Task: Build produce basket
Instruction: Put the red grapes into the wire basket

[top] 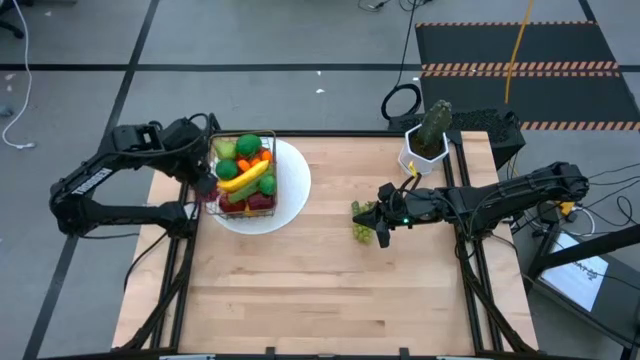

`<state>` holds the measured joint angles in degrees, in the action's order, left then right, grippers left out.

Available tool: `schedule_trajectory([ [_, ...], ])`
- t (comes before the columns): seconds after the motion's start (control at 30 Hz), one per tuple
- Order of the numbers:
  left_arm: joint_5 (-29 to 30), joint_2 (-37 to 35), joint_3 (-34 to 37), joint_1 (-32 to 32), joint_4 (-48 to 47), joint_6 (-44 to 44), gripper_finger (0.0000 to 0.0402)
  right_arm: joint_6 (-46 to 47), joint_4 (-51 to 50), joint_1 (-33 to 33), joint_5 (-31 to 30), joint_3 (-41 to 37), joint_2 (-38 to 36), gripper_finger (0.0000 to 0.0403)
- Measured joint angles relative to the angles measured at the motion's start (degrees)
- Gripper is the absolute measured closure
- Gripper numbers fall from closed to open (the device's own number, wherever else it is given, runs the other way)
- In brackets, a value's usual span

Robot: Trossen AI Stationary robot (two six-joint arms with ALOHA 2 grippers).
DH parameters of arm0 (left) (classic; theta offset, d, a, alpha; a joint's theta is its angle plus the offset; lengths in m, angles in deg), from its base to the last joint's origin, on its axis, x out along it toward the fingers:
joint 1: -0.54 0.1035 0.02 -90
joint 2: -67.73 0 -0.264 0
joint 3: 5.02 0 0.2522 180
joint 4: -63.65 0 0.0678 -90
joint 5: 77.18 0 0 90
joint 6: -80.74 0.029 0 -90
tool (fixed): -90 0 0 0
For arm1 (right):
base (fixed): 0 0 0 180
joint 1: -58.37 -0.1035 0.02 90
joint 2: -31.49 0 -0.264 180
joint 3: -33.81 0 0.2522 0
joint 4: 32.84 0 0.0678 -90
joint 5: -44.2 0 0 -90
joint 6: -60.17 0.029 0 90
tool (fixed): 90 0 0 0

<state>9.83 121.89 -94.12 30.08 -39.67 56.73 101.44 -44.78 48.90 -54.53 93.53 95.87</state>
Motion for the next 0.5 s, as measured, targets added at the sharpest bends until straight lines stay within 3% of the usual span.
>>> schedule_trajectory([
  [0.5,3.0,0.2,6.8,0.0,0.0,-1.9,0.0395,-1.2,0.0,0.0,0.0,0.0,0.0,0.0403],
])
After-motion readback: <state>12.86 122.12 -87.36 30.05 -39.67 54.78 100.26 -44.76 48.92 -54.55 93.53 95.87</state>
